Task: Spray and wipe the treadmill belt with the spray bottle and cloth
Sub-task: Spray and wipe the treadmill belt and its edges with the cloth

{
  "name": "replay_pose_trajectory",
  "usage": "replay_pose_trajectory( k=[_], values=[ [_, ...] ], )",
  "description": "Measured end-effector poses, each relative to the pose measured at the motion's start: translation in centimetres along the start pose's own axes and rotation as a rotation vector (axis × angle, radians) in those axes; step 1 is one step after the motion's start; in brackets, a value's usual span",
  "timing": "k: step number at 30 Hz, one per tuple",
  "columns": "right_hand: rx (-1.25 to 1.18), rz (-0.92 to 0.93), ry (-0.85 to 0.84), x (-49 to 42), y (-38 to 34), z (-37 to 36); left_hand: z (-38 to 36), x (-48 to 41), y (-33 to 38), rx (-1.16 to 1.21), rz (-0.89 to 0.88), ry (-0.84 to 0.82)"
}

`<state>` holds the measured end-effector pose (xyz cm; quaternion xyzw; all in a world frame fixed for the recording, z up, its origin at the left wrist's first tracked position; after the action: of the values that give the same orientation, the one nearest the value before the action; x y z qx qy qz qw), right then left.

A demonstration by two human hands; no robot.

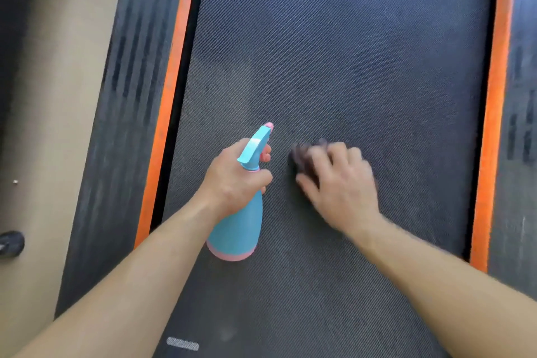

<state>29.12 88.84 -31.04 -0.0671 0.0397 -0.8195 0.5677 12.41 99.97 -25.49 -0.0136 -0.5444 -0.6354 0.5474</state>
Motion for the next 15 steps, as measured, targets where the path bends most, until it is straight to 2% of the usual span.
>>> replay_pose_trajectory(
  k=[3, 5, 9, 11, 13, 15],
  values=[
    [0.037, 0.285, -0.005, 3.9, -1.9, -0.7, 0.3, 0.3, 0.3, -0.036, -0.005, -0.018],
    [0.073, 0.346, 0.032, 1.3, -1.0, -0.9, 0.4, 0.4, 0.1, -0.044, 0.000, -0.036],
    [0.101, 0.000, 0.086, -7.0, 1.4, -0.3, 0.5, 0.4, -0.5, -0.032, -0.020, -0.019],
    [0.084, -0.098, 0.076, -7.3, 0.9, -0.4, 0.4, 0.5, -1.1, -0.023, -0.017, -0.011],
    [0.086, -0.116, 0.078, -4.2, -0.7, -0.6, 0.5, 0.9, -1.6, -0.002, -0.003, -0.010],
    [0.065, -0.003, 0.053, 0.6, -2.6, -1.0, 0.7, 1.6, -2.1, -0.001, 0.013, -0.007]
  ],
)
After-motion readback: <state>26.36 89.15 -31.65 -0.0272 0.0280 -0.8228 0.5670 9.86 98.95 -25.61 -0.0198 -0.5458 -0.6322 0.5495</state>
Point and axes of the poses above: each hand's wrist, its own x-axis away from the middle knuckle, its own z-axis out of the back of the hand, y = z × x, the point moved 5 cm from there along -x, towards the middle knuckle, and after that the axes turned 5 degrees about -z, right-handed, at the moved point
